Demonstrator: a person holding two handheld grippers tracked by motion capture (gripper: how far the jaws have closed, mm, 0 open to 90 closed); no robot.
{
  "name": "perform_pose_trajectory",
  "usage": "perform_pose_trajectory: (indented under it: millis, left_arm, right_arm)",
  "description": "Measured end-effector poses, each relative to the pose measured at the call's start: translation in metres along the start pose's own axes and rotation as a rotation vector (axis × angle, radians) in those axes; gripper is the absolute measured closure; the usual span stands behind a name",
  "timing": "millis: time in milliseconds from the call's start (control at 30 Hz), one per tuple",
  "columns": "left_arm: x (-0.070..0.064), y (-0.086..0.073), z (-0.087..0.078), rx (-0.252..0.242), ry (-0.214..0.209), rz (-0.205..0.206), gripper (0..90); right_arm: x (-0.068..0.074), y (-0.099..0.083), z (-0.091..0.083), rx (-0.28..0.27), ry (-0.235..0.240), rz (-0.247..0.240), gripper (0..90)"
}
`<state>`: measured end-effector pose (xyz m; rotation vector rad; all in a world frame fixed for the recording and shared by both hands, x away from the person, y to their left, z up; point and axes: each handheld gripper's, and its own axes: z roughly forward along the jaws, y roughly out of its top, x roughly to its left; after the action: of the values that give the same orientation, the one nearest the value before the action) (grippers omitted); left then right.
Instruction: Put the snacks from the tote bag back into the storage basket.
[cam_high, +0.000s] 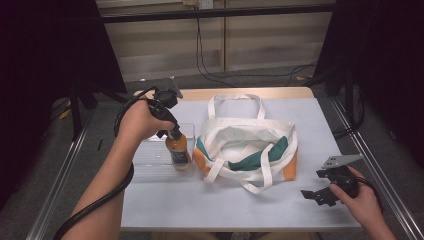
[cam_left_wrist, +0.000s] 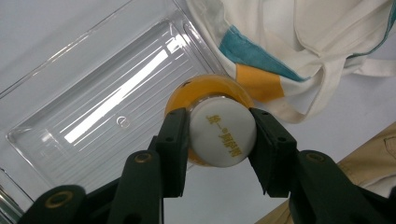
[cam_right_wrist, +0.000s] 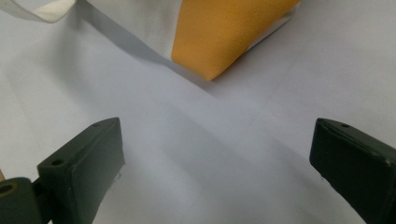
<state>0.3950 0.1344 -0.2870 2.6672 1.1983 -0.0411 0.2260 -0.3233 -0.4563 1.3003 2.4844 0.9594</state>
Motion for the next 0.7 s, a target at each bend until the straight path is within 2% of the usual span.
perform_pose_trajectory:
  millis: [100,700]
  left_arm:
    - [0.0006,-0.0010,0.0020,-0.002,-0.005,-0.001,59.5]
    - [0.0043,-0.0063,0.0070,0.001,-0.011,-0.007,59.5]
  right_arm:
    - [0.0008,0.0002,0.0003,0.005,-0.011,-0.003,2.5]
    - [0.0017,0.0006,0.0019,0.010,-0.006,0.004,2.5]
